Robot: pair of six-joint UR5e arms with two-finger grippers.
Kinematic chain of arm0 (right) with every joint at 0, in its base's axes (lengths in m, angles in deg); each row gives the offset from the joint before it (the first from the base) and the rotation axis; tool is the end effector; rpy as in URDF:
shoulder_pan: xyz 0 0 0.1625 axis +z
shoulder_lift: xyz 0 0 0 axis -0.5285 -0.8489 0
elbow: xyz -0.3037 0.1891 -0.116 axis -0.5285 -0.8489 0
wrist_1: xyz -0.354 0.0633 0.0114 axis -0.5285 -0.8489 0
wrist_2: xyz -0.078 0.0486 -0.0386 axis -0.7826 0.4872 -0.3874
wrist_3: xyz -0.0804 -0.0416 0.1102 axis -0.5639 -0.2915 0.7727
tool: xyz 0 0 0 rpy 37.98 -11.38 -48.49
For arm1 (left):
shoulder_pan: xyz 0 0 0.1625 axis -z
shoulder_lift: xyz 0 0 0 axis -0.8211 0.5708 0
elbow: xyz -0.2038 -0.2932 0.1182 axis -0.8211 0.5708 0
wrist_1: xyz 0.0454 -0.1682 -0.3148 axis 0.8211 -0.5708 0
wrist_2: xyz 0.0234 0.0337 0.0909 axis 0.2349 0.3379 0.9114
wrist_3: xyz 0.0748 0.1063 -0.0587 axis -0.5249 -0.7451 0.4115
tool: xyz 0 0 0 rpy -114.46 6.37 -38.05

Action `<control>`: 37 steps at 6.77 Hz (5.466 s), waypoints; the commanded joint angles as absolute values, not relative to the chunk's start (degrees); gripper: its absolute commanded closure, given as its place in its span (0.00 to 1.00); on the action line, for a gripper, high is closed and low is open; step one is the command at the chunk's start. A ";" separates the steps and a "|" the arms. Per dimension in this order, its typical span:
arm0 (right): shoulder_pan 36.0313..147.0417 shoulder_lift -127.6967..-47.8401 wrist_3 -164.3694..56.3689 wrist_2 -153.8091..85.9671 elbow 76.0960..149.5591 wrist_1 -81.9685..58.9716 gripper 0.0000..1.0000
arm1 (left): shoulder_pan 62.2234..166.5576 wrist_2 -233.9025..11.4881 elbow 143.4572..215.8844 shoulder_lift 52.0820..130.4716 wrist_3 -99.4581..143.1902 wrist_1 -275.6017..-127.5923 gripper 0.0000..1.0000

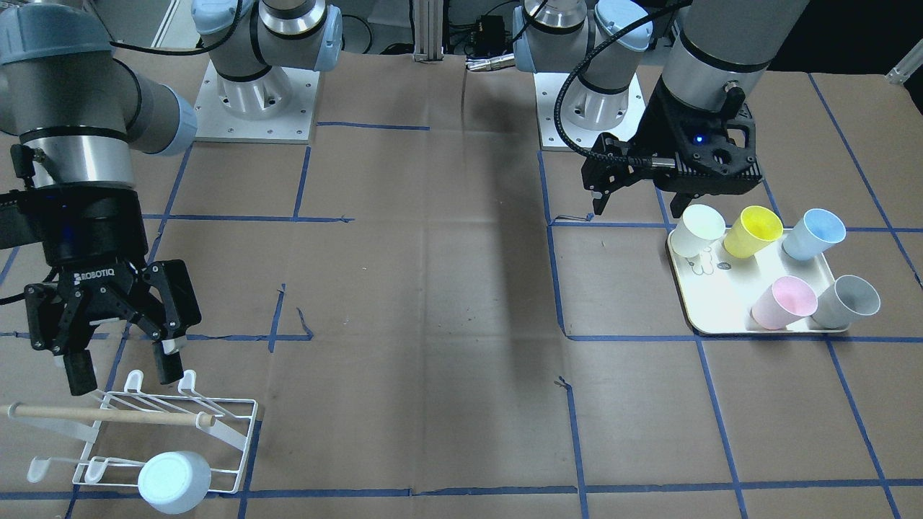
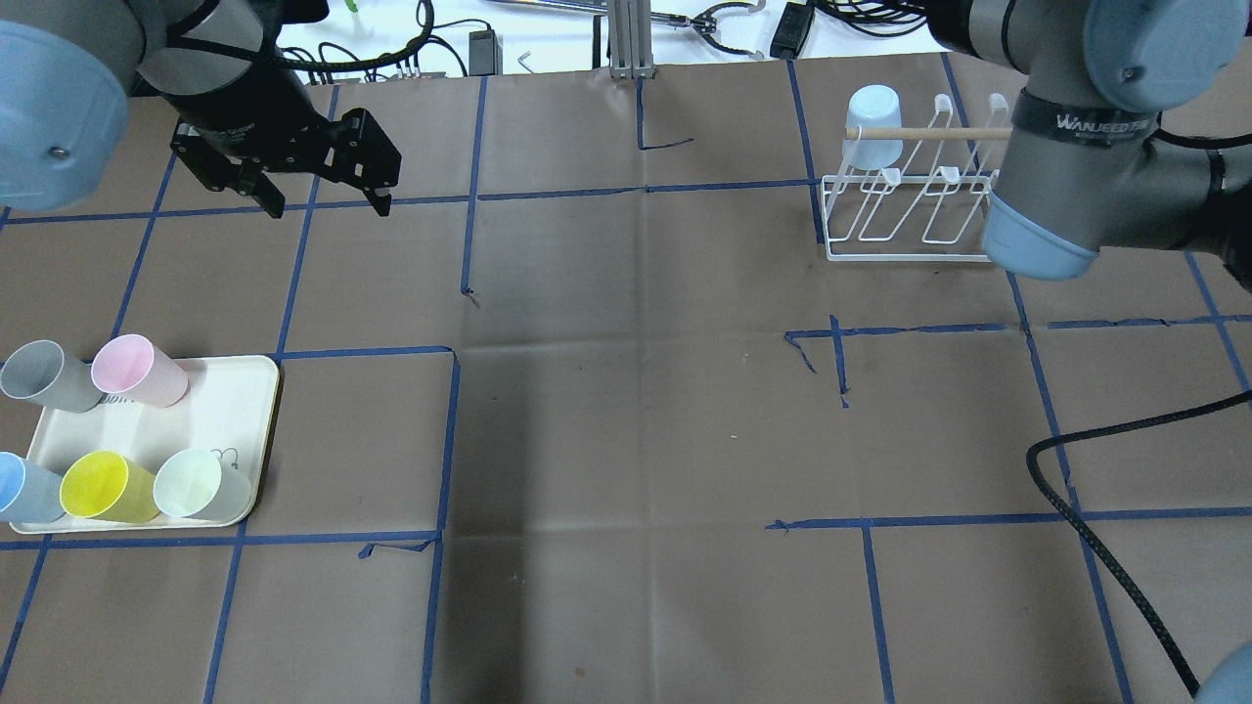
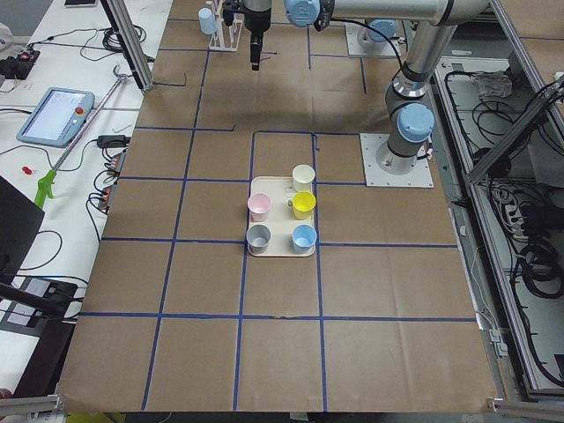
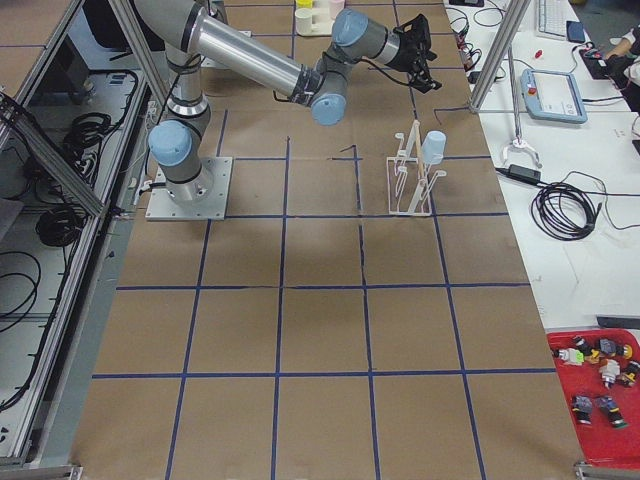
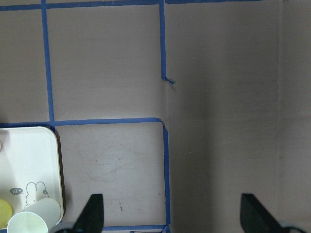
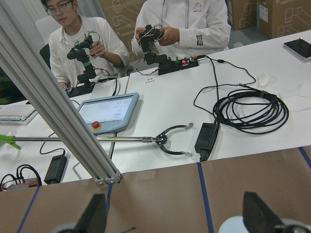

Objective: Transfer IKEA cup to right arm and place on rack

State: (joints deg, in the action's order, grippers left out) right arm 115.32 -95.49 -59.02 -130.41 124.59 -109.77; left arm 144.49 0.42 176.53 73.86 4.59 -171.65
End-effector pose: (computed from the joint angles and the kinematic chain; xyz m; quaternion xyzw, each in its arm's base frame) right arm 0.1099 -0.5637 0.3889 0.0672 0.8663 -0.4730 0.1462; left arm -0.1273 -0.4587 0.4024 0.0161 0.9994 -0.0319 0.0017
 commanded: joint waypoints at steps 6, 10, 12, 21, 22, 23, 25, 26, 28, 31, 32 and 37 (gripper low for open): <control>120.67 -98.91 -9.06 -109.24 135.48 -116.29 0.00 | 131.81 2.88 187.25 66.19 -7.20 -173.83 0.01; 124.19 -98.82 11.48 -110.12 140.59 -126.70 0.00 | 110.95 2.70 206.79 54.47 -24.48 -171.11 0.01; 124.19 -98.47 10.89 -110.47 140.25 -126.62 0.00 | 110.04 2.44 215.48 54.02 -25.03 -162.64 0.01; 123.57 -96.98 10.89 -110.47 140.07 -126.53 0.00 | 111.18 -0.20 223.70 68.51 -25.82 -137.70 0.07; 123.57 -96.97 10.89 -110.47 139.81 -126.53 0.00 | 111.18 1.28 223.18 68.43 -25.74 -137.87 0.55; 123.57 -96.97 10.89 -110.47 139.63 -126.53 0.00 | 111.18 4.43 223.09 68.52 -25.65 -137.88 0.86; 123.57 -96.89 10.89 -110.47 139.63 -126.53 0.00 | 111.18 4.81 223.00 67.03 -25.56 -137.70 1.00; 123.57 -96.89 10.89 -110.47 139.63 -126.53 0.00 | 111.18 4.63 222.48 66.68 -25.30 -137.79 1.00; 123.57 -96.63 10.89 -110.47 139.63 -126.53 0.00 | 111.62 4.20 214.70 66.59 -24.86 -144.24 1.00; 123.57 -96.10 10.89 -110.47 139.63 -126.53 0.00 | 115.73 1.65 190.73 69.55 -23.20 -164.90 1.00; 123.57 -96.10 10.89 -110.47 139.63 -126.53 0.00 | 116.88 -1.92 184.22 73.58 -23.88 -165.38 1.00; 123.57 -96.01 10.89 -110.47 139.63 -126.35 0.00 | 125.13 -44.43 181.75 76.52 -27.66 -149.09 1.00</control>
